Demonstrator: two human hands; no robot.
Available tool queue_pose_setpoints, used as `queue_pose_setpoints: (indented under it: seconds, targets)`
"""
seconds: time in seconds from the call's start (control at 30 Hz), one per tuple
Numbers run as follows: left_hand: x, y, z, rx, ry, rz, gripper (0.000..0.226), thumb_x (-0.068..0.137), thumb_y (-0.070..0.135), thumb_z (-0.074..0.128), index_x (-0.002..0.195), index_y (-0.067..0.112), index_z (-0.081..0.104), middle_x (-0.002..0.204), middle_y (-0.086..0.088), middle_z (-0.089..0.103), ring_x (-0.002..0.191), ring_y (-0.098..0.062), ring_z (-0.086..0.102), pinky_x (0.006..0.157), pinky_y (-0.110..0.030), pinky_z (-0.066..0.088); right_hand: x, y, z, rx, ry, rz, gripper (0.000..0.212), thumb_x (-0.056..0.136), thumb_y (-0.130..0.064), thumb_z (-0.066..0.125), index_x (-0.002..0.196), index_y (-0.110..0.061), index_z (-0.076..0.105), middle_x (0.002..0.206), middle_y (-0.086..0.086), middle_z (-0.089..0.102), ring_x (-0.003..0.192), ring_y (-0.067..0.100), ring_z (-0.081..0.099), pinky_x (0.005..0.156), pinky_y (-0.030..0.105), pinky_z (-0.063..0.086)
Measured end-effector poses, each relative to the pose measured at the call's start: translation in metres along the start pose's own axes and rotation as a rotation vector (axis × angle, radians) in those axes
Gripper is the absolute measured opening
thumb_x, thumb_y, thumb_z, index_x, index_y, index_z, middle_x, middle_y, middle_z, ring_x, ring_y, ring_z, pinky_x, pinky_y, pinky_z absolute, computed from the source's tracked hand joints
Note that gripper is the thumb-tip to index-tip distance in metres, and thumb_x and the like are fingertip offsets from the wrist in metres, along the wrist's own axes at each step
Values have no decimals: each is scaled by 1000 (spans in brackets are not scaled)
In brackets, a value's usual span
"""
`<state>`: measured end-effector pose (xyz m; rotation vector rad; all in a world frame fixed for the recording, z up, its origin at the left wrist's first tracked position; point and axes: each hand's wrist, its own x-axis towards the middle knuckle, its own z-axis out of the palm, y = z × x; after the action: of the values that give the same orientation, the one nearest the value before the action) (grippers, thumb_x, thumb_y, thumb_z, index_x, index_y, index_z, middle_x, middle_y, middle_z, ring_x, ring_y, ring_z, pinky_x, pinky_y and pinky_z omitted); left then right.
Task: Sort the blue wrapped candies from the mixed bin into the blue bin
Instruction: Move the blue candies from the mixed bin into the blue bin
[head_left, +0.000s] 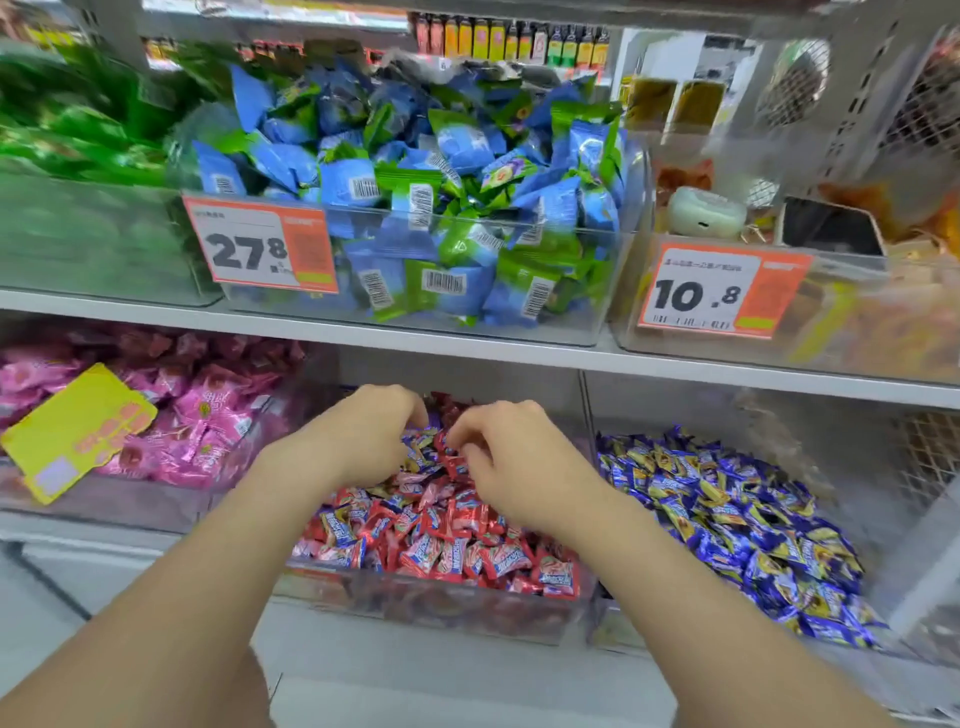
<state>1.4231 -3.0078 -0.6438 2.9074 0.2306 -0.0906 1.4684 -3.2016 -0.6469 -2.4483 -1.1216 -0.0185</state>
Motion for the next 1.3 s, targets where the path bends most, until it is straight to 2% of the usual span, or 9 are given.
queue_pose_setpoints:
  seconds: [0.13, 0.33, 0.43, 0.73, 0.97, 1.03, 1.1, 1.2, 1.3]
  targets:
    - [12, -24, 9, -25, -78, 78, 48, 91, -1, 59, 131, 24, 65, 125, -3, 66, 110, -22, 61, 81, -27, 43, 44, -2, 17, 6, -113, 16, 27, 89, -3, 59, 99, -24, 73, 99, -3, 70, 100, 23, 61, 88, 36, 53]
    - [29, -31, 23, 12, -54, 162, 19, 86, 37, 81, 92, 24, 69, 87, 4, 68, 83, -21, 65, 76, -36, 53, 65, 2, 36, -74, -397, 28, 31, 88, -17, 74, 108, -20, 50, 105, 4, 57, 98, 26, 58, 76, 43, 53]
    - [27, -35, 17, -42, 1, 106, 23, 78, 31, 77, 73, 25, 55, 77, 6, 62, 74, -21, 60, 66, -33, 49, 69, 9, 41, 13, -372, 21, 41, 87, -29, 83, 108, -26, 48, 101, 0, 70, 92, 21, 66, 80, 42, 56]
    - [7, -42, 2, -203, -9, 15, 10, 93, 21, 61, 95, 23, 70, 87, 5, 64, 72, -8, 58, 58, -21, 43, 55, 11, 28, 97, -225, 13, 51, 87, -17, 74, 136, -24, 63, 90, -8, 69, 79, 8, 62, 74, 25, 52]
    - [-1, -49, -6, -284, -150, -72, 28, 88, 38, 51, 76, 13, 49, 75, -3, 51, 68, -24, 43, 64, -34, 35, 46, 14, 15, 264, -65, 193, 17, 94, -21, 60, 93, -18, 76, 62, -12, 62, 53, 4, 53, 61, 28, 52]
    - [-2, -54, -5, -257, -123, -83, 35, 99, 44, 53, 78, 16, 51, 81, -1, 58, 71, -21, 51, 67, -35, 41, 47, 13, 17, 255, -86, 181, 22, 98, -22, 54, 96, -10, 73, 63, -10, 60, 57, 9, 53, 65, 37, 57]
    - [0, -59, -1, -224, -115, -80, 18, 104, 26, 50, 90, 22, 61, 100, 0, 66, 82, -17, 59, 73, -34, 49, 49, 9, 21, 191, -119, 146, 25, 100, -15, 48, 103, -14, 73, 72, -6, 65, 62, 14, 59, 65, 34, 54]
    - [-1, -60, -2, -196, -191, -73, 41, 97, -2, 41, 112, 26, 67, 93, 4, 57, 74, -15, 57, 58, -26, 45, 55, 2, 28, 127, -149, 75, 51, 93, 6, 41, 125, -18, 71, 95, 1, 71, 85, 18, 67, 84, 36, 58]
    - [-1, -62, -3, -178, -163, -49, 23, 100, 9, 55, 109, 22, 72, 91, 10, 59, 71, -4, 55, 54, -16, 40, 65, 1, 37, 62, -116, 116, 48, 90, 5, 46, 120, -18, 75, 108, 1, 72, 102, 21, 67, 98, 37, 55]
